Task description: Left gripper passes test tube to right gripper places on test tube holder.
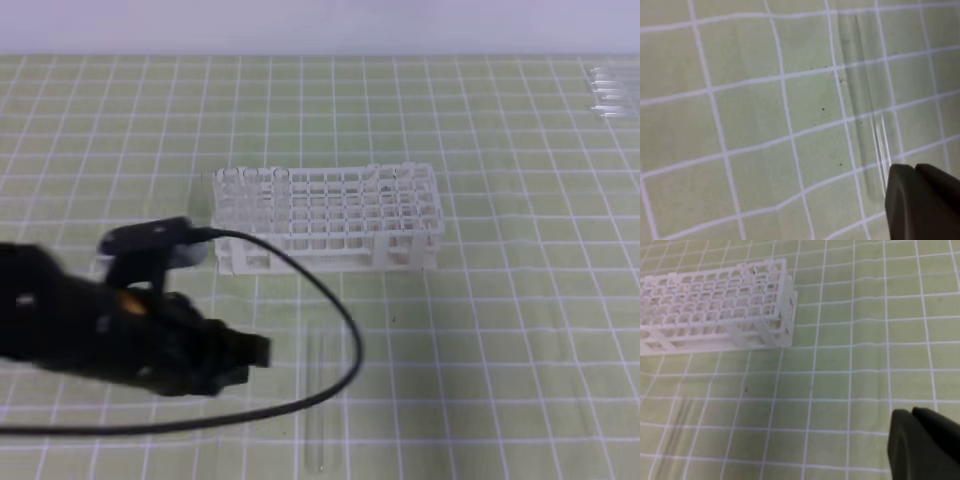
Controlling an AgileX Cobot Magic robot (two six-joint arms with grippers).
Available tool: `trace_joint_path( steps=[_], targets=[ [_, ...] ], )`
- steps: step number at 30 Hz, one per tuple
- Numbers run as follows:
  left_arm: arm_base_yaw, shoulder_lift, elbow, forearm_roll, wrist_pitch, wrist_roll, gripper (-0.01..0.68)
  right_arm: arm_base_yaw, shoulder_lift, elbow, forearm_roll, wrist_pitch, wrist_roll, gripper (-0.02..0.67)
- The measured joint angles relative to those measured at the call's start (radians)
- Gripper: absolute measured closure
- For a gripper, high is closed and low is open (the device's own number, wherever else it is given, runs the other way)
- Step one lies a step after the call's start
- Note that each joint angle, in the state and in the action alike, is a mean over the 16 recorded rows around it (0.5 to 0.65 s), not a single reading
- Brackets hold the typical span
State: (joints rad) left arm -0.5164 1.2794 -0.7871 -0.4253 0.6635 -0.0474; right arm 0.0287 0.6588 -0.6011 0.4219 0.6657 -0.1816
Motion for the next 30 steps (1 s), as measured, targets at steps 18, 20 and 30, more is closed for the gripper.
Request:
trace_joint_path(
  steps=[18, 20, 30],
  targets=[
    [-0.279, 0.382, -0.363, 0.278, 0.196, -0.279, 0.67, 0.0, 0.006, 0.0, -0.012, 0.029, -0.038, 0.665],
    [-0.283, 0.398, -0.376, 0.284, 0.207, -0.276, 0.66, 0.0, 0.006, 0.0, -0.011, 0.031, -0.041, 0.665],
    [-0.285, 0.419, -0.389, 0.282, 0.175, -0.244, 0.417, 0.0, 0.006, 0.0, -0.007, 0.031, -0.045, 0.665]
  ],
)
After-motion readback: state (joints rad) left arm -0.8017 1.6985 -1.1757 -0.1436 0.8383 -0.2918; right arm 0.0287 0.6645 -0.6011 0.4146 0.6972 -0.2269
